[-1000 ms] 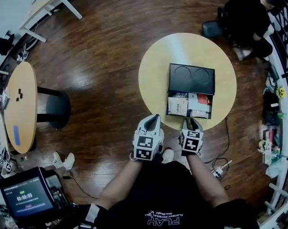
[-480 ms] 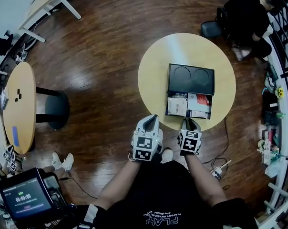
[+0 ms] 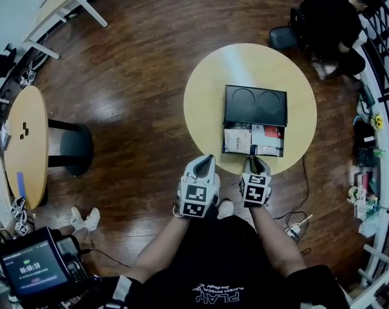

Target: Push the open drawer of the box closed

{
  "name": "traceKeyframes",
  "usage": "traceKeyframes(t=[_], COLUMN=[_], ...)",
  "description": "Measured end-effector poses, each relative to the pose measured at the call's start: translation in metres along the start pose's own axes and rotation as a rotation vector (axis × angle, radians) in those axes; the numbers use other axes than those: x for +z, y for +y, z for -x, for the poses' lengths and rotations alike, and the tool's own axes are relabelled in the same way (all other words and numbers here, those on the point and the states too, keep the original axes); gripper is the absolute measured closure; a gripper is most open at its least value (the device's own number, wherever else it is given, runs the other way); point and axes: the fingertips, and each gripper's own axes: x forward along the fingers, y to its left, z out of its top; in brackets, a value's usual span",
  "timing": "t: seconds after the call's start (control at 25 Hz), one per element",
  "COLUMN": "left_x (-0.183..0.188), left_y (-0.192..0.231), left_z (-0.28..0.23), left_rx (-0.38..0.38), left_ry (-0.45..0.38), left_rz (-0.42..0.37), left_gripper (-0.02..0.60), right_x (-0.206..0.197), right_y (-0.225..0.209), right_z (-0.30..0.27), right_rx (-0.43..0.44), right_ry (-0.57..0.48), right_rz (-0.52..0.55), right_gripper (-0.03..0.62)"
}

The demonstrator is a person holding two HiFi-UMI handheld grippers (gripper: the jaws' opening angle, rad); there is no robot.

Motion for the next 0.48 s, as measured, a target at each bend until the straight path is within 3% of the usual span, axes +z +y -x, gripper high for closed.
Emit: traceKeyframes(t=[0.48], left_x=[0.006], left_y=[-0.001], left_z=[-0.001], left_rx=[0.007], left_ry=[-0.005], left_rz=[-0.037], left_gripper=[0.584], right_x=[0.023], right_y=[-0.005], right_z=[-0.014], right_rx=[-0.009], right_ry=[-0.029], right_rz=[0.028], right_gripper=[0.519])
